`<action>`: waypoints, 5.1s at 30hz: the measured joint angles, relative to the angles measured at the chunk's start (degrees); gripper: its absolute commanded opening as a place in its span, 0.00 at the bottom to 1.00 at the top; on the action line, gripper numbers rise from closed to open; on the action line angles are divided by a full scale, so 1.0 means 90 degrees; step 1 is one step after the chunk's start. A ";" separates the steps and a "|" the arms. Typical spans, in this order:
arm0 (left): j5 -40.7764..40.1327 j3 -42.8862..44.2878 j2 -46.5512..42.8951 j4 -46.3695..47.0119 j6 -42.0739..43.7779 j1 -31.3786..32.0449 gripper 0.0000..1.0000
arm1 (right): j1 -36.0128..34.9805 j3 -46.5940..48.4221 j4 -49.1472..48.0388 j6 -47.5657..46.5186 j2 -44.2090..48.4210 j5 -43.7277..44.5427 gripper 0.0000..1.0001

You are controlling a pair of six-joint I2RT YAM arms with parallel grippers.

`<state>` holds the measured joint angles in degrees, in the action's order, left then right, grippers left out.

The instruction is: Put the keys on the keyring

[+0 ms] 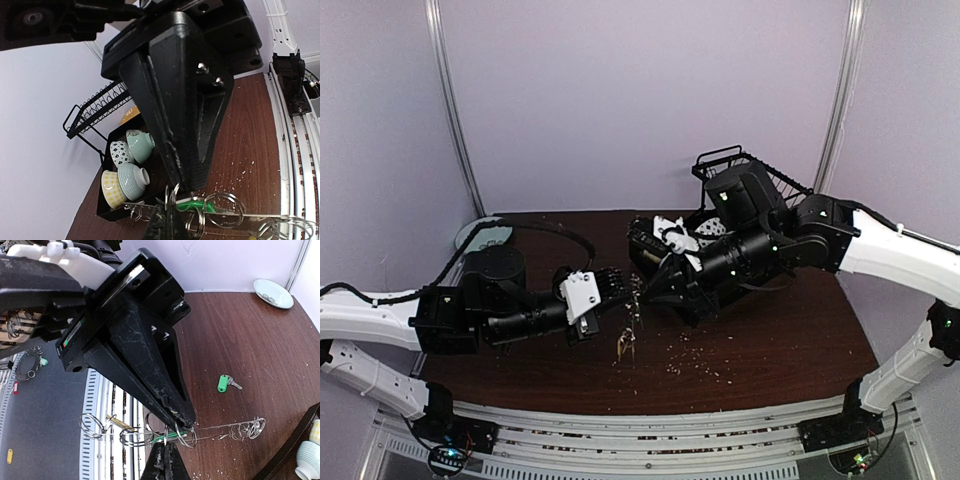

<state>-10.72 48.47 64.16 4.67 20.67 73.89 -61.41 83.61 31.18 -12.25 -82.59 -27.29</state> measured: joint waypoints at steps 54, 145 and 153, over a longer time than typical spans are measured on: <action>0.0415 -0.0639 -0.0544 0.0690 -0.0155 -0.0007 0.00 | 0.0270 -0.0372 -0.0522 0.0313 0.0039 -0.0270 0.00; 0.0743 -0.0959 -0.0299 0.2591 -0.1163 0.0024 0.34 | 0.0136 -0.0338 -0.0646 -0.0440 0.0534 -0.0867 0.00; 0.0427 -0.0546 -0.0554 0.1440 -0.1290 0.0024 0.33 | 0.0041 0.0189 0.0238 -0.0843 0.0520 0.0291 0.00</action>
<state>-6.87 43.55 59.18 17.63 9.06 74.11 -61.04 85.32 33.32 -19.84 -77.91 -24.67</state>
